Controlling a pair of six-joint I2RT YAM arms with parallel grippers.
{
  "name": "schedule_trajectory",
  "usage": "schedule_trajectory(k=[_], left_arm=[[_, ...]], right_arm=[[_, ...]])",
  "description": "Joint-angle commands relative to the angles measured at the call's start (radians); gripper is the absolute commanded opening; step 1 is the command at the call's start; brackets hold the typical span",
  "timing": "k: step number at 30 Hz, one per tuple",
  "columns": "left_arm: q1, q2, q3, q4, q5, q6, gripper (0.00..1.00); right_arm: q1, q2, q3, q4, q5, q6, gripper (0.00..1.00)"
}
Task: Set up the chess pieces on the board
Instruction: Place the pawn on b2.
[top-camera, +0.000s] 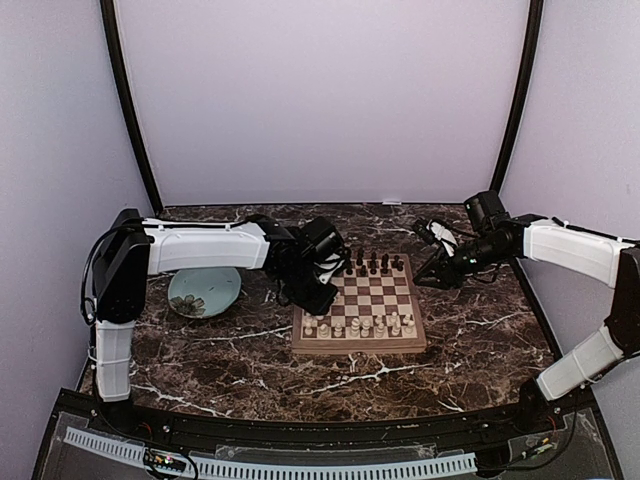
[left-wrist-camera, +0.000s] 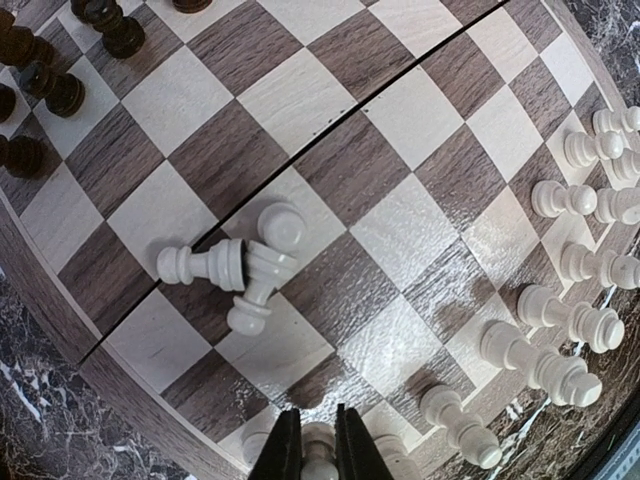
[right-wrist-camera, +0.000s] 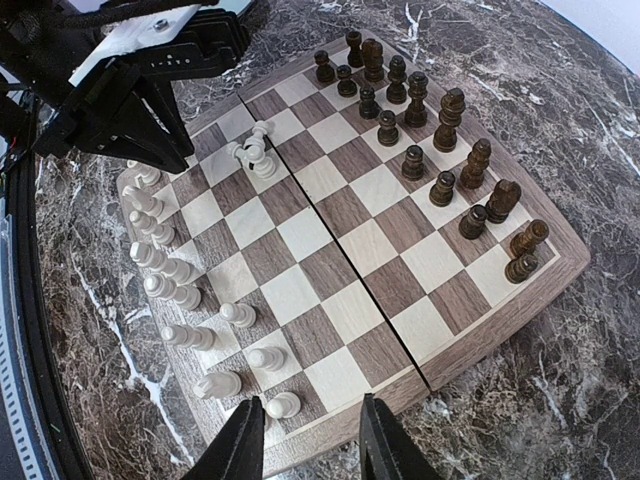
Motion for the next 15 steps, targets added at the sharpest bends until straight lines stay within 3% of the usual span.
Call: schedule_trajectory(k=[1, 15], left_arm=[[0.0, -0.038, -0.007, 0.02, 0.011, 0.002, 0.08], [-0.001, 0.004, 0.002, 0.017, 0.077, 0.021, 0.09]], right_arm=[[-0.006, 0.002, -0.003, 0.01, -0.002, -0.004, 0.35], [-0.006, 0.01, 0.0, 0.01, -0.004, -0.008, 0.35]])
